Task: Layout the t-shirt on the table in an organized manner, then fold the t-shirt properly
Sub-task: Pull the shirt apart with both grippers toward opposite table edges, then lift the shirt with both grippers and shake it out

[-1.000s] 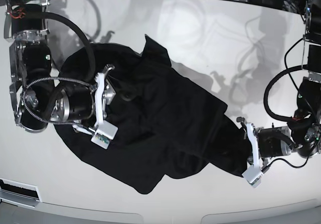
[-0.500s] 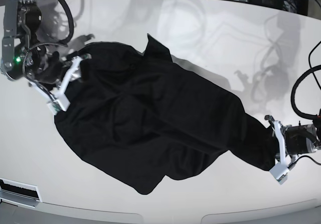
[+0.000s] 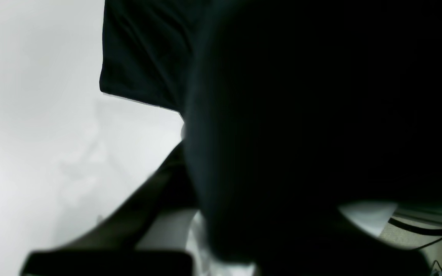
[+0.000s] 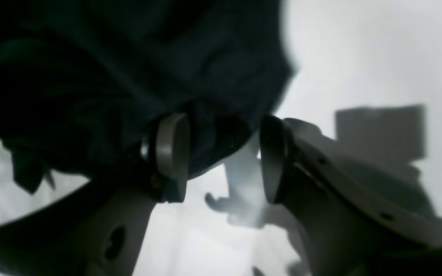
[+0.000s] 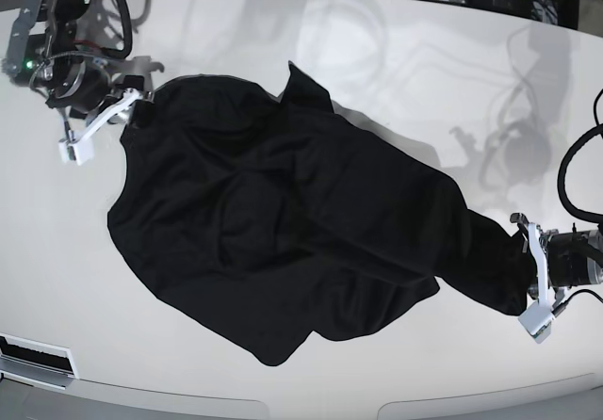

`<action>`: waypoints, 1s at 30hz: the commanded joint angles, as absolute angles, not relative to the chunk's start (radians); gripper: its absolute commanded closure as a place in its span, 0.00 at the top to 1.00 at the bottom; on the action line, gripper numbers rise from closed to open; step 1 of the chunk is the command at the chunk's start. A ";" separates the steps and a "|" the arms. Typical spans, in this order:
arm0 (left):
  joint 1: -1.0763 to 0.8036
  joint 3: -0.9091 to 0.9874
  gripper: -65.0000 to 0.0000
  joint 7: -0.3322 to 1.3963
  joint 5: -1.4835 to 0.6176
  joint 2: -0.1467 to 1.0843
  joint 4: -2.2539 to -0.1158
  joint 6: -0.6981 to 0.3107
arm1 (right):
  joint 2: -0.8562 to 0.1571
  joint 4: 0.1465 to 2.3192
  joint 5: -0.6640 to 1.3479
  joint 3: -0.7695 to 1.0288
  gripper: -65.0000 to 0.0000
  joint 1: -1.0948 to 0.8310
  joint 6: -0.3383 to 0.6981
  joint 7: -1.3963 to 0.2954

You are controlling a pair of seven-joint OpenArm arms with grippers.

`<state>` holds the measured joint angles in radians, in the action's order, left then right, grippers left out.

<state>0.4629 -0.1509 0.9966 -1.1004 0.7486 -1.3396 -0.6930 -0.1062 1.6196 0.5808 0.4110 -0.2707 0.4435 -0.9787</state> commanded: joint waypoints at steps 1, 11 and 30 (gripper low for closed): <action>0.491 -0.140 0.00 0.981 -1.127 0.767 -1.353 -0.698 | -0.110 1.607 0.597 0.422 0.49 -0.253 0.447 -0.955; 0.488 -0.140 0.00 0.981 -1.127 0.767 -1.353 -0.698 | -0.105 1.352 0.556 0.480 0.49 -0.151 0.484 -0.873; 0.640 -0.138 0.00 1.103 -1.352 0.975 -1.353 -0.698 | -0.243 1.629 1.234 0.479 0.00 -0.009 0.698 -1.361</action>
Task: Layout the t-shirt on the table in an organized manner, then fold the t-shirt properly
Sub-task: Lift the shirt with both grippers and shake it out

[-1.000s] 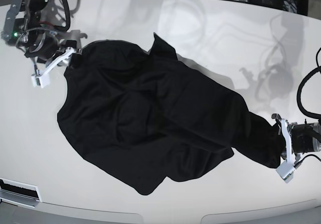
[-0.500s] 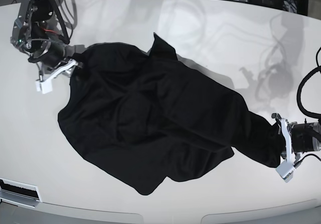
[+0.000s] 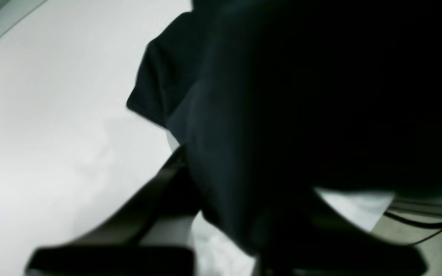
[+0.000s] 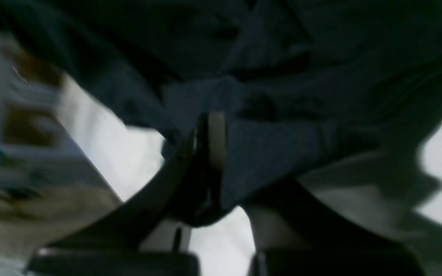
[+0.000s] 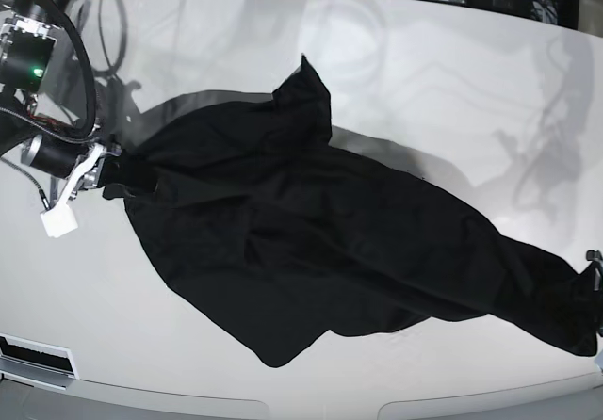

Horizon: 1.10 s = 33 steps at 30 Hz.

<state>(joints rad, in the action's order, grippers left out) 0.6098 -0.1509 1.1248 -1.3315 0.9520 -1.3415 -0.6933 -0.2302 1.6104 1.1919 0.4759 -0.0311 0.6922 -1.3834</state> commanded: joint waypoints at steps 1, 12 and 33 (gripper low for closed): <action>0.645 -0.138 0.00 1.102 -1.351 0.987 -1.353 -0.698 | -0.253 1.672 1.232 0.479 0.00 -0.009 0.698 -1.367; 0.652 -0.136 0.00 0.966 -1.179 1.116 -1.353 -0.698 | -0.394 2.014 1.231 0.606 0.00 -0.008 0.698 -1.388; 0.922 -0.136 0.00 0.920 -1.059 1.138 -1.352 -0.627 | -0.716 2.014 1.235 0.641 0.00 0.165 0.698 -1.307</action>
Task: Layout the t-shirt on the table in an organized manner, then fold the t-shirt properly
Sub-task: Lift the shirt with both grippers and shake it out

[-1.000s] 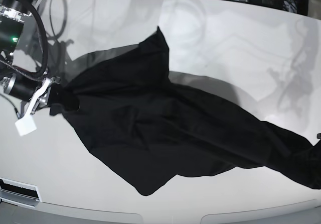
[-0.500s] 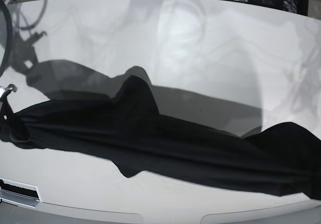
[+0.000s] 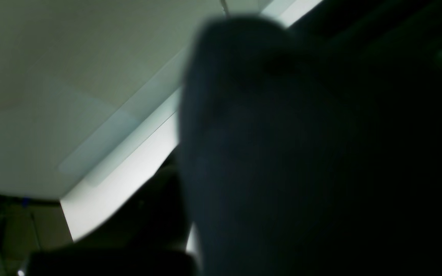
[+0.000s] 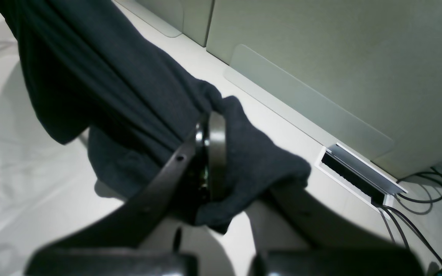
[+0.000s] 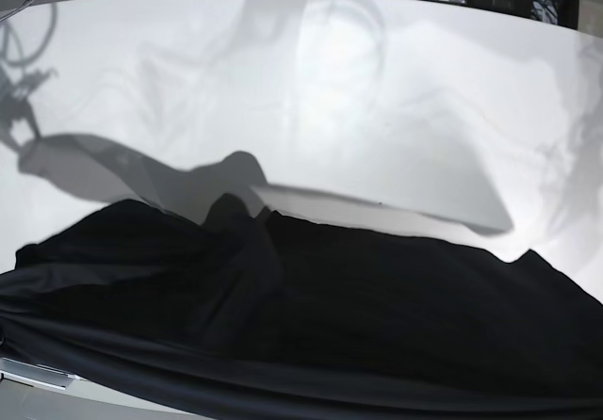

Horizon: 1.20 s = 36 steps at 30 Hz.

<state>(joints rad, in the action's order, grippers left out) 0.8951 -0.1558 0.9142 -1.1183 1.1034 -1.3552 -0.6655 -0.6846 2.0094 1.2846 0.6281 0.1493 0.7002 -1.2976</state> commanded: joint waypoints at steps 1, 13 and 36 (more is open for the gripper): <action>0.916 -0.136 0.00 0.921 -1.051 1.138 -1.350 -0.616 | -0.716 2.014 1.235 0.641 0.00 0.159 0.698 -1.306; 0.873 -0.136 0.00 0.889 -1.052 1.050 -1.244 -0.614 | -0.709 1.922 1.124 0.443 0.00 0.155 0.686 -1.213; 1.309 -0.136 0.00 0.800 -0.934 0.745 -0.957 -0.658 | -0.713 1.620 0.775 0.072 0.00 0.764 0.556 -0.992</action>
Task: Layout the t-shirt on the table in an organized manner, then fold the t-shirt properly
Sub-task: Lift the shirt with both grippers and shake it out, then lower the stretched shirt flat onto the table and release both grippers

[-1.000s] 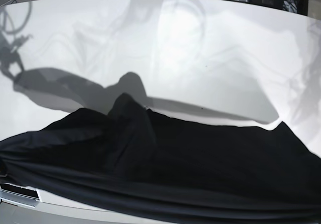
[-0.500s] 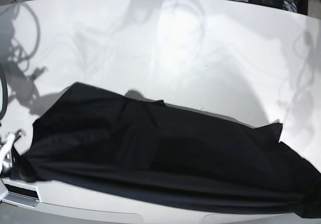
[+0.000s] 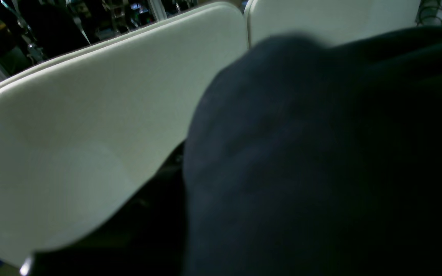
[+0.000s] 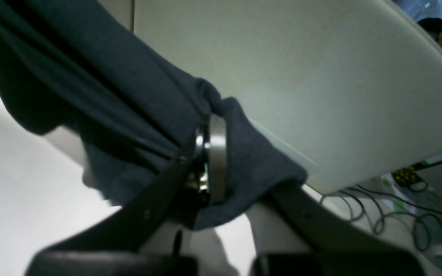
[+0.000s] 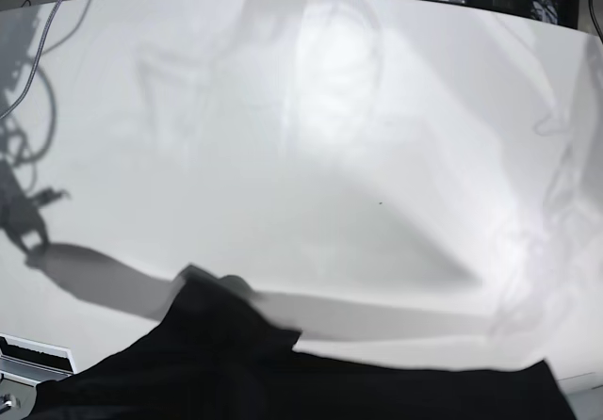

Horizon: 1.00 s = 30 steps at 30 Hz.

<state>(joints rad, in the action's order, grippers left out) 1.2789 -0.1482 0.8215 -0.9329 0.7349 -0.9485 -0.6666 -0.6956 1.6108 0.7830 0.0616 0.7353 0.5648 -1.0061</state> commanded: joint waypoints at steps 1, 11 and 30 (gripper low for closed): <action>1.309 -0.136 0.00 0.838 -0.957 0.745 -0.957 -0.658 | -0.712 1.620 0.809 0.072 0.00 0.758 0.561 -1.007; 0.967 -0.136 0.00 1.079 -1.211 0.771 -0.957 -0.698 | -0.710 1.620 0.999 0.072 0.00 0.488 0.636 -1.284; 0.570 -0.136 0.00 1.162 -1.405 0.888 -0.957 -0.698 | -0.709 1.620 1.280 0.072 0.00 0.146 0.678 -1.396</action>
